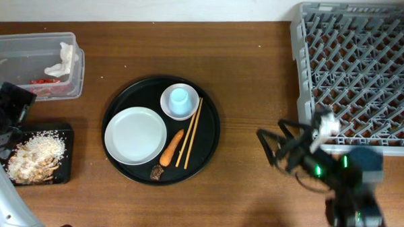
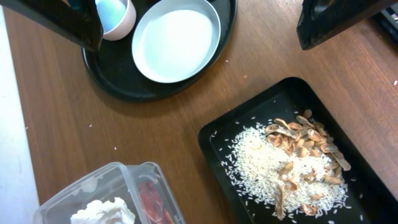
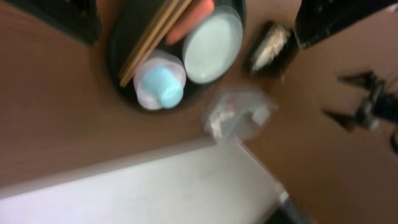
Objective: Sort waste into correct bins and load items into the dishwasher rack
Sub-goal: 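Reach the right gripper to the light-blue cup and grasp it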
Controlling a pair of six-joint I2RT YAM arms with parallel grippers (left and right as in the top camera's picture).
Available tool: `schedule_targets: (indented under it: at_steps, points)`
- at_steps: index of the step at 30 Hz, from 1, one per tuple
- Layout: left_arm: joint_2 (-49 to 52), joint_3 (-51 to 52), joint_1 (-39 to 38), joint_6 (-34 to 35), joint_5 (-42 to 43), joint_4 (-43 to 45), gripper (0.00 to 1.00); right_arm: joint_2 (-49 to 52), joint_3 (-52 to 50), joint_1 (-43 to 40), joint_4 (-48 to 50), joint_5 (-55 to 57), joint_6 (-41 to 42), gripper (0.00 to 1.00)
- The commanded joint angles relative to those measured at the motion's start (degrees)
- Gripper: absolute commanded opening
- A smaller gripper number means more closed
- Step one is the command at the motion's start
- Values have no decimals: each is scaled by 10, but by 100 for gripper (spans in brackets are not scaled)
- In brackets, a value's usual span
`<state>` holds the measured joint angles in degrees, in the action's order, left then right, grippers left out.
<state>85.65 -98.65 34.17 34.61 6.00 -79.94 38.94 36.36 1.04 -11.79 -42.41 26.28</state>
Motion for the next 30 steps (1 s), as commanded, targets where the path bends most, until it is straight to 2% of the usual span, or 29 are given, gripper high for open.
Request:
schedule_targets:
  at_steps: [1,3,6,7,9,12,15,17,19,26,30]
  points:
    - [-9,4,1,5,2,1,99,155,168,68,-143,30,-183,98]
    - [-9,4,1,5,2,1,99,268,285,163,-241,180,-203,98]
    - [-9,4,1,5,2,1,99,395,382,288,-261,334,-200,98]
    - [-9,4,1,5,2,1,99,423,401,311,-258,378,-187,98]
    - [-9,4,1,5,2,1,99,490,417,356,-210,493,-79,98]
    - [-9,4,1,5,2,1,99,551,417,381,-117,504,-14,98]
    - [-9,4,1,5,2,1,99,589,417,387,-91,469,57,98]
    - [-9,4,1,5,2,1,99,608,417,387,-85,425,57,99]
    - [-9,4,1,5,2,1,99,629,417,387,-78,426,53,98]
    - [-9,4,1,5,2,1,99,664,440,387,-82,428,-36,98]
    - [-9,4,1,5,2,1,99,670,446,387,-51,431,-35,98]
